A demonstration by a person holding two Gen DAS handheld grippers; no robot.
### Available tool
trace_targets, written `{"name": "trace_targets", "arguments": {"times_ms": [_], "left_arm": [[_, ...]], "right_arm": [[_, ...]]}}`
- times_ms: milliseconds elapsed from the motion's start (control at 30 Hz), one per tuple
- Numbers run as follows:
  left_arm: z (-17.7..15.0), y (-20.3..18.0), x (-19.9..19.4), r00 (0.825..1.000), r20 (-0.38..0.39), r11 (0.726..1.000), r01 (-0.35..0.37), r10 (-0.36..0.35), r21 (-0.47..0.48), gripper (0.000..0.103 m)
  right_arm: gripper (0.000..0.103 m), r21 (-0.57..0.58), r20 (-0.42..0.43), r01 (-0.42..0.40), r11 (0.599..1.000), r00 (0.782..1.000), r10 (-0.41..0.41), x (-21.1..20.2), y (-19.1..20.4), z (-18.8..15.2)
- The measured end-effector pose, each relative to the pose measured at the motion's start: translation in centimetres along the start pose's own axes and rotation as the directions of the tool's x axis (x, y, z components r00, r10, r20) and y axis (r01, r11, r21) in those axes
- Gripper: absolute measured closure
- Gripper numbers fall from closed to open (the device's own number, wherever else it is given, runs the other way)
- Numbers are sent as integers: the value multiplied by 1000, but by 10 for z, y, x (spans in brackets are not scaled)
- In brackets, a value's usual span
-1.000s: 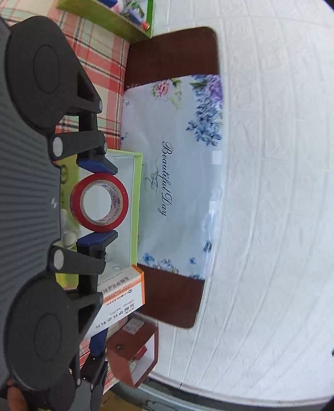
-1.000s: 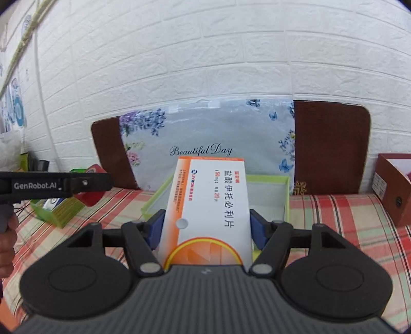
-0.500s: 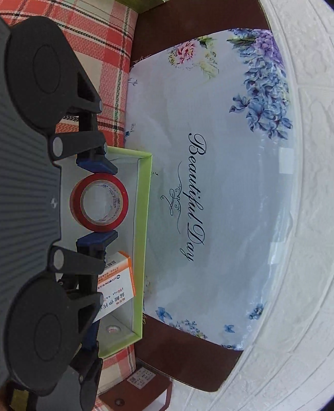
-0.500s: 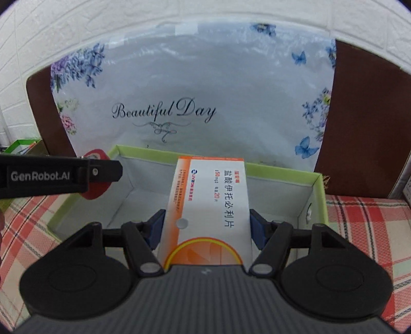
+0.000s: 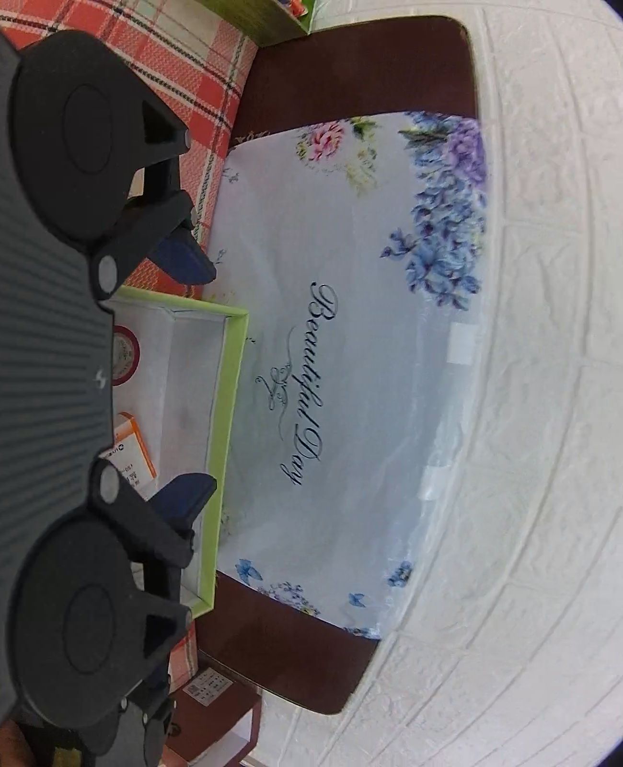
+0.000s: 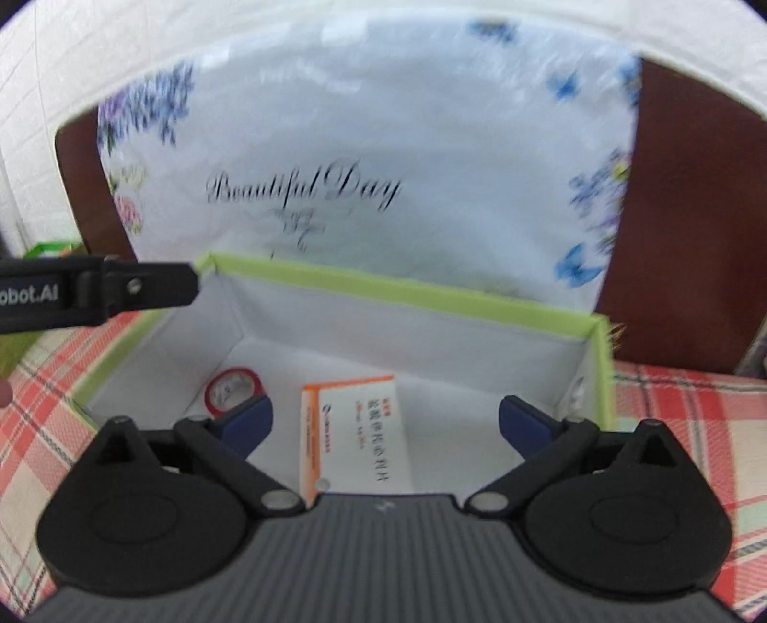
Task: Organize objects
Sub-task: 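Carry tape and medicine box into the lime-green box and open both tools, then withdraw both tools from the green box back toward the items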
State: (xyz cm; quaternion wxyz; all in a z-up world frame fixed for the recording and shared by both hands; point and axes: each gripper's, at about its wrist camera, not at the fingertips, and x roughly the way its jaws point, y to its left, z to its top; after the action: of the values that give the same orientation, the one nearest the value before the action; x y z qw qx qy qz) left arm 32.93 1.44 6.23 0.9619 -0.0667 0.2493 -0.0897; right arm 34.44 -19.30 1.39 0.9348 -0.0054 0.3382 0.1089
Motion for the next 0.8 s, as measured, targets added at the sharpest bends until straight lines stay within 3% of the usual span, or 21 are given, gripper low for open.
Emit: {"name": "trace_targets", "arguments": {"times_ms": [133, 233, 500, 633, 800], "left_arm": [[3, -12, -56, 997, 80, 1000, -23, 22, 11, 11], [-3, -23, -99, 994, 99, 999, -50, 48, 17, 6], [-65, -46, -195, 991, 128, 997, -48, 39, 66, 5], [-101, -48, -213, 996, 86, 998, -41, 37, 49, 5], [-141, -47, -211, 999, -31, 1000, -28, 28, 8, 5]], "right_arm": [[0, 64, 106, -17, 998, 994, 10, -58, -8, 4], [0, 87, 161, -15, 996, 987, 1, -101, -6, -2], [0, 92, 300, -28, 995, 954, -1, -216, 8, -58], [0, 101, 334, -25, 995, 942, -10, -252, 14, -95], [0, 143, 294, -27, 989, 956, -16, -270, 14, -147]]}}
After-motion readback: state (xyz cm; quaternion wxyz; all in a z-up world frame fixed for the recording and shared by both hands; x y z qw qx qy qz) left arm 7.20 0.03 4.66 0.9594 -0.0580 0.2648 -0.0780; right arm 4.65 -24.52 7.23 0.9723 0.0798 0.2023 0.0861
